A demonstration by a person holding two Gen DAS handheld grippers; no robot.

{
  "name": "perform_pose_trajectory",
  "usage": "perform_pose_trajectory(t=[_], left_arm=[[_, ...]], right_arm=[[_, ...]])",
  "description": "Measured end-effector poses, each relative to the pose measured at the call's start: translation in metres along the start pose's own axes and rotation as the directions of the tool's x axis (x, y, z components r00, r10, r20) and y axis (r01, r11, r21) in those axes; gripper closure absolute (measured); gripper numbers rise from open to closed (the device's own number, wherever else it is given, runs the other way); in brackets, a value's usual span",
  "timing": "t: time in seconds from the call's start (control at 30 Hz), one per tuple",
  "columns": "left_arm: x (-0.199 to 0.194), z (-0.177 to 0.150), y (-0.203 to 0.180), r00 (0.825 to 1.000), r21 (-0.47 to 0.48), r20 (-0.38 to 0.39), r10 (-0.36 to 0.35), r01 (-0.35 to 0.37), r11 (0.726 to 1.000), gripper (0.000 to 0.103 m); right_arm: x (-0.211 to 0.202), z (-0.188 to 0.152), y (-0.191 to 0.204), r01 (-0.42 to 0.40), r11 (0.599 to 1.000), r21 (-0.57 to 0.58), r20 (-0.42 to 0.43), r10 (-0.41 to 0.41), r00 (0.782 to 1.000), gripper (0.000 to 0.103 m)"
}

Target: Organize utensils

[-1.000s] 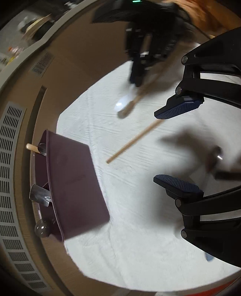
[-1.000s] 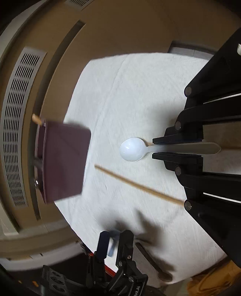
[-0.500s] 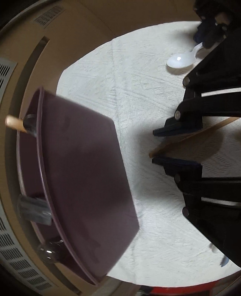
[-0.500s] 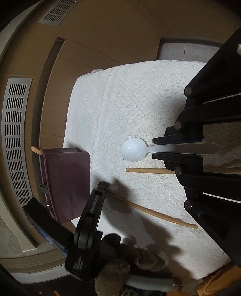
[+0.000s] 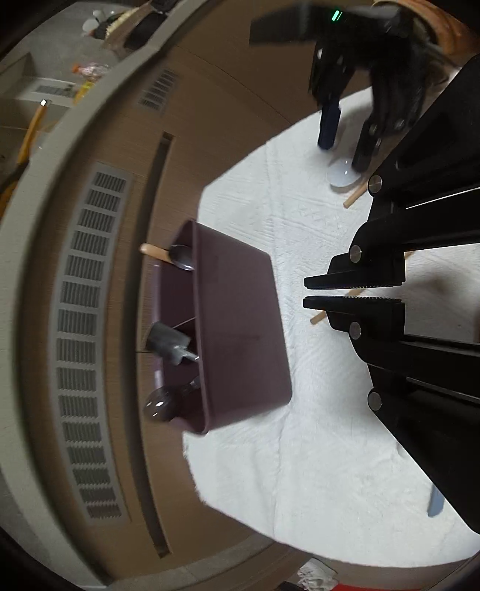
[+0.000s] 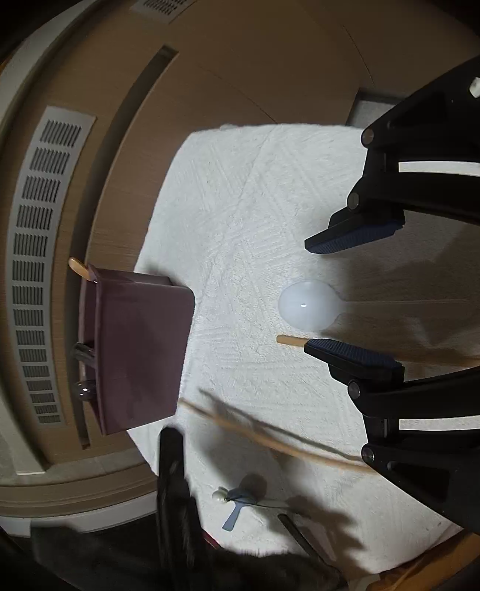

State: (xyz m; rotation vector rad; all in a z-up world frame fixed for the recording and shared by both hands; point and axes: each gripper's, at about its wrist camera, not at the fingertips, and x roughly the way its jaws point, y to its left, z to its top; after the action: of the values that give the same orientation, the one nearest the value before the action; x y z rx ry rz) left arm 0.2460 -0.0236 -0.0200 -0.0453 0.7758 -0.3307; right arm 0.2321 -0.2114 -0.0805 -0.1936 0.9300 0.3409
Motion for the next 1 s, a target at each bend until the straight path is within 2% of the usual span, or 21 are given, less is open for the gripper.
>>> perform_pose_trajectory(t=[0.07, 0.13, 0.2, 0.27, 0.3, 0.37, 0.4, 0.47, 0.57, 0.73, 0.8, 0.83, 0.9, 0.97, 1.0], left_arm=[[-0.012, 0.002, 0.0, 1.0, 0.012, 0.021, -0.006, 0.005, 1.0, 0.1], [-0.015, -0.001, 0.003, 1.0, 0.017, 0.009, 0.006, -0.006, 1.0, 0.1], [-0.004, -0.002, 0.008, 0.997, -0.003, -0.076, 0.006, -0.006, 1.0, 0.097], [0.02, -0.004, 0.016, 0.981, -0.098, -0.193, -0.028, 0.009, 0.995, 0.095], [0.034, -0.004, 0.023, 0.964, -0.165, -0.26, -0.061, 0.018, 0.986, 0.095], [0.057, -0.002, 0.028, 0.934, -0.254, -0.34, -0.112, 0.023, 0.967, 0.09], [0.067, 0.0, 0.028, 0.925, -0.286, -0.362, -0.114, 0.006, 0.958, 0.09], [0.081, 0.005, 0.028, 0.916, -0.302, -0.393, -0.083, -0.043, 0.952, 0.09], [0.1, 0.016, 0.02, 0.903, -0.251, -0.428, 0.022, -0.142, 0.957, 0.09], [0.115, 0.022, -0.002, 0.881, -0.146, -0.455, 0.128, -0.215, 0.966, 0.087], [0.117, 0.021, -0.008, 0.881, -0.126, -0.454, 0.13, -0.208, 0.97, 0.081], [0.117, 0.021, -0.01, 0.885, -0.122, -0.451, 0.121, -0.195, 0.973, 0.075], [0.118, 0.02, -0.014, 0.895, -0.145, -0.44, 0.071, -0.149, 0.978, 0.054], [0.122, 0.02, -0.021, 0.899, -0.162, -0.438, -0.005, -0.073, 0.984, 0.022], [0.124, 0.02, -0.024, 0.9, -0.165, -0.435, -0.019, -0.058, 0.985, 0.018]], right_arm=[[0.009, 0.006, 0.001, -0.012, 1.0, 0.012, -0.017, 0.013, 1.0, 0.057], [0.013, 0.008, 0.002, -0.007, 1.0, 0.019, -0.025, 0.007, 1.0, 0.057], [0.011, 0.008, 0.002, -0.007, 1.0, 0.022, -0.023, 0.007, 1.0, 0.057], [0.007, 0.006, 0.003, 0.006, 1.0, 0.019, -0.019, -0.006, 1.0, 0.057], [0.005, 0.005, 0.004, 0.01, 1.0, 0.016, -0.016, -0.01, 1.0, 0.057], [0.002, 0.002, 0.004, 0.025, 1.0, 0.016, -0.009, -0.025, 1.0, 0.057], [0.001, 0.001, 0.004, 0.038, 0.999, 0.018, -0.007, -0.038, 0.999, 0.057], [-0.001, -0.003, 0.003, 0.053, 0.998, 0.026, 0.001, -0.053, 0.999, 0.057], [-0.007, -0.011, 0.0, 0.037, 0.998, 0.051, 0.014, -0.038, 0.999, 0.057], [-0.012, -0.023, -0.004, 0.033, 0.997, 0.073, 0.027, -0.035, 0.999, 0.057], [-0.014, -0.025, -0.006, 0.032, 0.996, 0.08, 0.031, -0.035, 0.999, 0.057], [-0.014, -0.026, -0.007, 0.032, 0.996, 0.082, 0.034, -0.035, 0.999, 0.057], [-0.015, -0.028, -0.009, 0.031, 0.996, 0.089, 0.041, -0.035, 0.999, 0.057], [-0.016, -0.029, -0.011, 0.027, 0.995, 0.096, 0.047, -0.032, 0.998, 0.057], [-0.017, -0.03, -0.011, 0.027, 0.995, 0.095, 0.05, -0.032, 0.998, 0.057]])
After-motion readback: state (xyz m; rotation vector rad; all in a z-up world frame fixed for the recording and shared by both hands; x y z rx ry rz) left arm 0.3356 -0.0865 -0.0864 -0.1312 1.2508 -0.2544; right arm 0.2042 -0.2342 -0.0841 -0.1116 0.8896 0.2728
